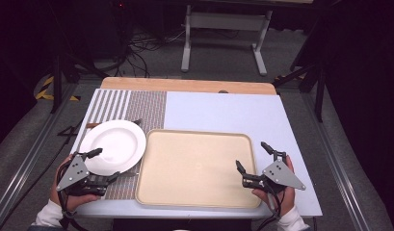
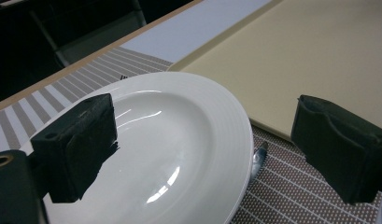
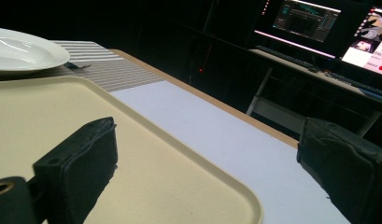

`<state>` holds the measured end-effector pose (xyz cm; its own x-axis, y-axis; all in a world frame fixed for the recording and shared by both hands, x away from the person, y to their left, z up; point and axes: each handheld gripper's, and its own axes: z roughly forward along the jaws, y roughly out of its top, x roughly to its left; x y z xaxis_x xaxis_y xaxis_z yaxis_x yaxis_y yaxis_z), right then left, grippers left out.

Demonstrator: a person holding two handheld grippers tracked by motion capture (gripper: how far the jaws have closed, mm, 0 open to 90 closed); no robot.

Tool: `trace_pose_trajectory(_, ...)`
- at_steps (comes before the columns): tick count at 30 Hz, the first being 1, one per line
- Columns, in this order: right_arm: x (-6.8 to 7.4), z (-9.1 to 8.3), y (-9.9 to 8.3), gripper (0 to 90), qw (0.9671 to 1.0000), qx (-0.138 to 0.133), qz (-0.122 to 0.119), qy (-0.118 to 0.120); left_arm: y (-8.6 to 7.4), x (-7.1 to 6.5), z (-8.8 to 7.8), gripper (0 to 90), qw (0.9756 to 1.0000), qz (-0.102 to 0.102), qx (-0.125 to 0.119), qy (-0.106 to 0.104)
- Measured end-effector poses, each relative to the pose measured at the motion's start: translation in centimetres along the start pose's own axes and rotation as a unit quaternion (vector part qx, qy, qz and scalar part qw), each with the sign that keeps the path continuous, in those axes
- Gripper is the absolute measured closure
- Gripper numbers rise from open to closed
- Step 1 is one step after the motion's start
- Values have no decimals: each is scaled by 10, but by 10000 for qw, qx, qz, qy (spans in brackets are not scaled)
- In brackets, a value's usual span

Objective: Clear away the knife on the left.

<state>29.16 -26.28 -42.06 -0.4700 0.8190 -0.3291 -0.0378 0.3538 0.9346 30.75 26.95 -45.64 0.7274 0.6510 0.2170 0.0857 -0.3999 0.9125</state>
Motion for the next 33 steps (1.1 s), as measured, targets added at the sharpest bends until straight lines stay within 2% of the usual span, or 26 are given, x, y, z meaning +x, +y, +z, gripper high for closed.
trace_pose_trajectory(5,1,0,0,62,10000,3,-13,-40,1,-3,1,76,10000,46,18,-59)
trace_pose_trajectory(9,2,2,0,62,10000,25,-14,15,1,-3,0,78,9999,50,57,-93)
trace_pose_trajectory(13,3,4,0,62,10000,48,-46,51,1,-2,-3,78,10000,20,65,-67)
trace_pose_trajectory(18,3,7,2,62,9999,52,-92,102,1,2,-10,78,9998,27,207,-8)
trace_pose_trajectory(21,3,10,1,62,9998,89,-82,136,0,5,-14,71,9997,-53,255,17)
trace_pose_trajectory(23,2,11,1,62,9998,76,-90,131,-1,9,-19,64,9994,-60,321,144)
trace_pose_trajectory(24,1,11,2,62,9999,69,-82,120,-3,12,-23,64,9992,-153,331,184)
trace_pose_trajectory(27,-1,11,2,62,9999,47,-48,143,-10,22,-36,64,9980,-257,454,367)
trace_pose_trajectory(29,-2,12,2,63,9999,27,-5,168,-14,26,-43,64,9972,-378,433,484)
trace_pose_trajectory(33,-3,16,2,63,9998,16,-8,207,-25,36,-54,65,9949,-532,604,607)
